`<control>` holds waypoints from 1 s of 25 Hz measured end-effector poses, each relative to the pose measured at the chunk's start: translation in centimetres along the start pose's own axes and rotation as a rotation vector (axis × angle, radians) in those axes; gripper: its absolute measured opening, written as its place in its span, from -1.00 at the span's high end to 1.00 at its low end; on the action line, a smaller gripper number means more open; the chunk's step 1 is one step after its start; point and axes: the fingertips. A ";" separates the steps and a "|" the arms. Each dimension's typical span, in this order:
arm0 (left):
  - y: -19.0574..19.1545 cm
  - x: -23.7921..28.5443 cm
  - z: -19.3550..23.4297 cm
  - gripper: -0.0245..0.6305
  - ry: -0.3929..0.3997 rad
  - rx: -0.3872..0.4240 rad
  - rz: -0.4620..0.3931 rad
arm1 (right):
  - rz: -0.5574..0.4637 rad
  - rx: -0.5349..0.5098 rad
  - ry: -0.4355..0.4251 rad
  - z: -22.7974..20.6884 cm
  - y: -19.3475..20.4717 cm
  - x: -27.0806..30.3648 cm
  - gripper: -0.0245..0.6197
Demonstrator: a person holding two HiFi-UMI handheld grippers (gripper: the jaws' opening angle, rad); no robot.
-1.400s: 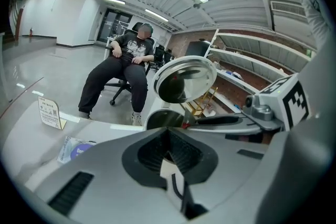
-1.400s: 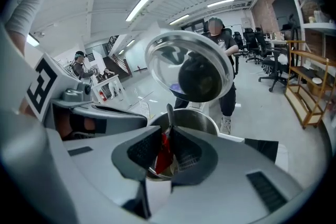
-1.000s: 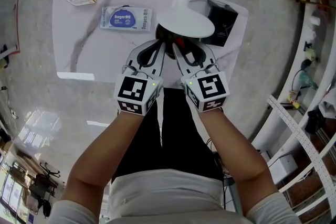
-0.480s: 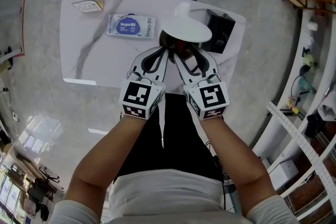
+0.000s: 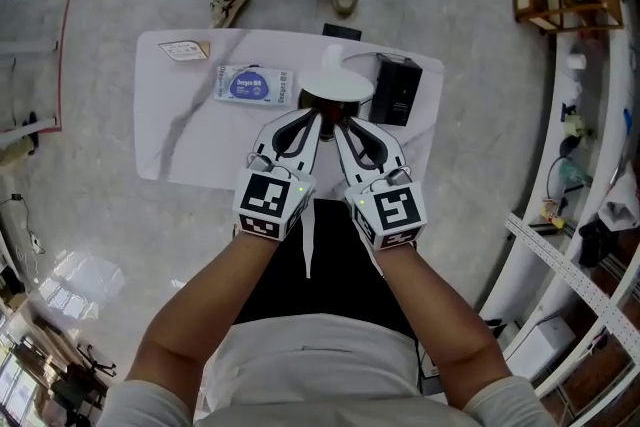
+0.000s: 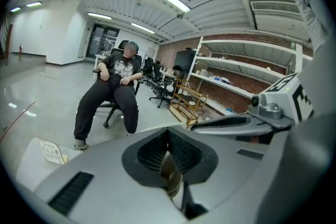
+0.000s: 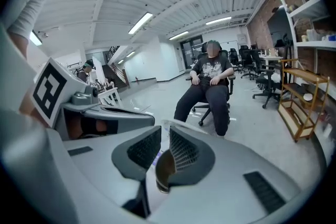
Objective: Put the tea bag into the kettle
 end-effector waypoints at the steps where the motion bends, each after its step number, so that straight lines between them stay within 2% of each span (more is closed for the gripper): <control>1: -1.0 -0.3 -0.4 0.90 0.008 0.012 -0.006 | -0.014 -0.001 0.002 0.0 -1.0 -0.5 0.75; 7: -6.3 -2.0 -2.9 0.90 0.031 0.050 -0.037 | -0.098 -0.031 -0.001 0.6 -7.0 -3.2 0.83; 12: -11.0 -3.4 -5.8 0.90 0.081 0.094 -0.083 | -0.180 -0.033 -0.010 0.6 -12.1 -5.6 0.89; 15: -13.1 -4.0 -7.4 0.90 0.099 0.104 -0.099 | -0.203 0.004 -0.017 0.3 -14.1 -7.7 0.89; 25: -18.7 -5.9 -10.7 0.90 0.092 0.150 -0.174 | -0.284 0.004 -0.044 0.5 -20.1 -11.8 0.89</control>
Point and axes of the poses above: the fingertips, and each gripper's own axes: x forward along the fingers, z to its left, y out of its underside, and after that the axes turned 10 degrees about y, right-handed
